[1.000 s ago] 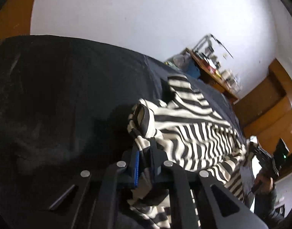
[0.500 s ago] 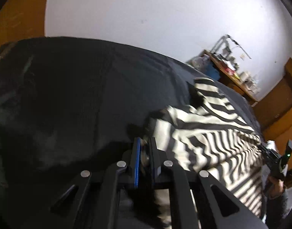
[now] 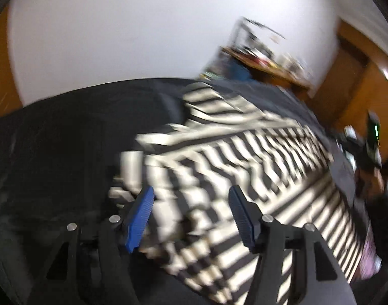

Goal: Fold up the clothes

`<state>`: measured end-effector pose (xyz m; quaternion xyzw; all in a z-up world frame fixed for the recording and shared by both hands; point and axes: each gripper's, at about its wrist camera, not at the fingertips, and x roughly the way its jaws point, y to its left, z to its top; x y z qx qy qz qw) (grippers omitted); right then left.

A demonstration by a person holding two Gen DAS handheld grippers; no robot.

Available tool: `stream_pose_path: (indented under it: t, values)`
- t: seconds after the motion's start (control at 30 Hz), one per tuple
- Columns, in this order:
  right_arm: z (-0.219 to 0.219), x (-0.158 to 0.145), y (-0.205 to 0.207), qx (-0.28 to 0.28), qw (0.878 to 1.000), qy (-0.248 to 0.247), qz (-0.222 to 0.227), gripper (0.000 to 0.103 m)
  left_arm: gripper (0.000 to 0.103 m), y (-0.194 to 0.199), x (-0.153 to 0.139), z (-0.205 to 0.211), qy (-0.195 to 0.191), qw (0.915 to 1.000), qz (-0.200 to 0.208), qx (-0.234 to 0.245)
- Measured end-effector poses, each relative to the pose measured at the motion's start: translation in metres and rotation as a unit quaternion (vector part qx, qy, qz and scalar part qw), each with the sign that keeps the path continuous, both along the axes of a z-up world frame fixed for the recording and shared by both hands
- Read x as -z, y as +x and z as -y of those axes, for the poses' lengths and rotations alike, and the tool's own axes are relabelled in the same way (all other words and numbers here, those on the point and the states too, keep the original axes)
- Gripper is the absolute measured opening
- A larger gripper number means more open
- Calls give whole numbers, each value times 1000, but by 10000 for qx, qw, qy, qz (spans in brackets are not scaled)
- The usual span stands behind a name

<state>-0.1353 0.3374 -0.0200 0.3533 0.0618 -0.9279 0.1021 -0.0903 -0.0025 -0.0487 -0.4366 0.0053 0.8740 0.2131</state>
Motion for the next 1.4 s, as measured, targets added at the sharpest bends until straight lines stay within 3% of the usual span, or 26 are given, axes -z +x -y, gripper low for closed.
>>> stream_pose_path:
  t: [0.1, 0.23, 0.33, 0.43, 0.47, 0.53, 0.57, 0.6, 0.67, 0.8, 1.03, 1.33, 1.37, 1.4]
  values:
    - [19, 11, -3, -526, 9977, -204, 366, 8, 65, -16, 23, -8, -488, 9985, 181, -187]
    - [32, 41, -14, -773, 9930, 17, 893, 8, 65, -32, 43, -4, -608, 9972, 303, -307]
    - [26, 46, -21, -777, 9912, -218, 1049, 8, 66, -31, 40, -10, -802, 9961, 302, -212]
    - [23, 38, -28, -802, 9895, -397, 1139, 9, 66, -34, 28, -1, -302, 9986, 387, -200]
    - [23, 32, -30, -861, 9891, -456, 1106, 16, 66, -36, 20, 5, 6, 9991, 368, -222]
    - [23, 17, -37, -1004, 9877, -648, 1003, 51, 67, -43, 4, 14, 465, 9981, 271, -285]
    - [22, 8, -42, -1062, 9867, -811, 921, 83, 72, -49, -4, 18, 684, 9969, 223, -315]
    - [22, -1, -50, -1105, 9852, -1037, 804, 87, 75, -57, -10, 19, 807, 9960, 194, -340]
    - [24, -15, -70, -1140, 9822, -1317, 702, 87, 79, -75, -16, 19, 948, 9946, 177, -374]
    - [35, -20, -131, -1260, 9696, -1836, 1014, 87, 79, -136, 2, 7, 1001, 9920, 724, -255]
    - [64, 20, -206, -1513, 9644, -1276, 1753, 87, 79, -196, 31, -14, 815, 9885, 1273, -40]
    - [86, 46, -241, -2014, 9579, -861, 1858, 86, 79, -221, 45, -34, 635, 9889, 1300, 352]
    - [88, 47, -241, -2073, 9585, -772, 1800, 84, 79, -221, 44, -35, 655, 9888, 1286, 378]
    - [90, 48, -242, -2122, 9584, -730, 1763, 71, 79, -222, 44, -35, 679, 9886, 1283, 402]
